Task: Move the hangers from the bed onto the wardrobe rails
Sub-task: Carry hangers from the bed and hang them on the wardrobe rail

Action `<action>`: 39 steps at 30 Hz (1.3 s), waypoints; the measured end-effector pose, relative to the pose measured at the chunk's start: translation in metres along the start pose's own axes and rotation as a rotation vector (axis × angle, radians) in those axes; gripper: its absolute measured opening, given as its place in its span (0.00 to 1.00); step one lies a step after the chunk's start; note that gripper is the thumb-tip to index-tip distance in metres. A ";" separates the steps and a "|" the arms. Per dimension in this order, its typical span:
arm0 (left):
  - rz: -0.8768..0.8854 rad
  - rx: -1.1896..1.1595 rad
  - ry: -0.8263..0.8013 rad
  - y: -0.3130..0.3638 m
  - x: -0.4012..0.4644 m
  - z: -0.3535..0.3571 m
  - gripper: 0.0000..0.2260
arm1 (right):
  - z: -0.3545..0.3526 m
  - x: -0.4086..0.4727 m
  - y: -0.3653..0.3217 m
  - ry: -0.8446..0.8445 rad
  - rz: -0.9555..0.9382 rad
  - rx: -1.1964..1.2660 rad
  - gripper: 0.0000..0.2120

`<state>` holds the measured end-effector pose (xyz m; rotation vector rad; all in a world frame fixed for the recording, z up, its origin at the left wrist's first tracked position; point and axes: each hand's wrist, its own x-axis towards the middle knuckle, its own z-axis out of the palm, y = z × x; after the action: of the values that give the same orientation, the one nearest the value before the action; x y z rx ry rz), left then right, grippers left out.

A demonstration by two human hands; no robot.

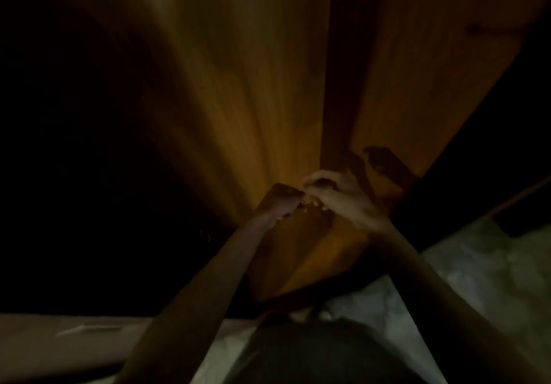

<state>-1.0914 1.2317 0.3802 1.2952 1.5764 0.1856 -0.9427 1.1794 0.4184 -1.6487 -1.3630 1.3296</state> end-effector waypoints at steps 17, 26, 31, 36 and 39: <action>-0.146 0.685 -0.531 -0.219 0.065 0.134 0.10 | 0.137 -0.103 0.275 0.262 0.944 0.176 0.14; 0.115 1.182 -0.838 -0.231 0.044 0.206 0.15 | 0.245 -0.238 0.324 0.665 1.330 0.579 0.11; 0.329 1.445 -0.976 -0.228 -0.010 0.269 0.12 | 0.312 -0.297 0.329 0.906 1.425 0.914 0.09; 0.420 1.549 -1.081 -0.237 -0.087 0.347 0.08 | 0.370 -0.339 0.326 1.114 1.444 1.243 0.11; 0.517 1.619 -1.136 -0.246 -0.137 0.389 0.08 | 0.394 -0.362 0.324 1.166 1.459 1.372 0.11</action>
<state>-0.9646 0.8449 0.1247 2.2669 0.0908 -1.5304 -1.1929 0.6913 0.1185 -1.5427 1.4286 0.9330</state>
